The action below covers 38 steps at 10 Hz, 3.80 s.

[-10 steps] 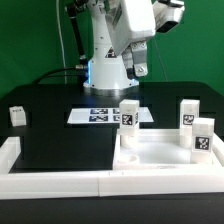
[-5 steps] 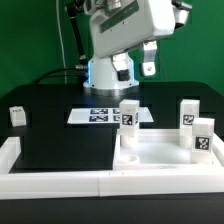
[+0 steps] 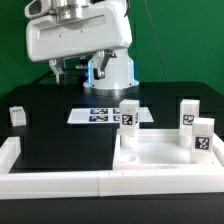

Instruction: Assemble square table

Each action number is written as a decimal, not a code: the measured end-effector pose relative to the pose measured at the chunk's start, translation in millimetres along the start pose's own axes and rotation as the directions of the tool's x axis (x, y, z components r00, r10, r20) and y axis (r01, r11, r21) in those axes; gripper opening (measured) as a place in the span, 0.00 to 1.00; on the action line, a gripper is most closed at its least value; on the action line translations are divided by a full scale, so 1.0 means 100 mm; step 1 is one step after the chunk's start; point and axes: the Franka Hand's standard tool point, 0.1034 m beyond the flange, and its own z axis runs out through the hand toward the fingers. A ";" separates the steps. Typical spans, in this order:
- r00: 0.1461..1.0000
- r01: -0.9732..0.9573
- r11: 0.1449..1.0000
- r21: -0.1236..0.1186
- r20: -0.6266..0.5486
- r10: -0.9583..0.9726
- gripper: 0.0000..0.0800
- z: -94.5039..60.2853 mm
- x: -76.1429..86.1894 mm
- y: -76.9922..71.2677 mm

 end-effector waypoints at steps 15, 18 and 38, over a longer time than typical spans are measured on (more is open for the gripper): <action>0.722 0.643 0.765 0.014 0.321 -0.613 0.81 0.37 -0.37 0.71; 0.549 0.693 0.716 0.084 0.582 -0.600 0.81 0.51 -0.50 1.29; 0.203 0.703 0.703 0.101 0.920 -0.335 0.81 0.60 -1.06 2.25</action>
Offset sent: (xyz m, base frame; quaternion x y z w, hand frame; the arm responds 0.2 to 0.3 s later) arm 0.0000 0.0000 0.0000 0.0000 0.0000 -0.1296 0.9916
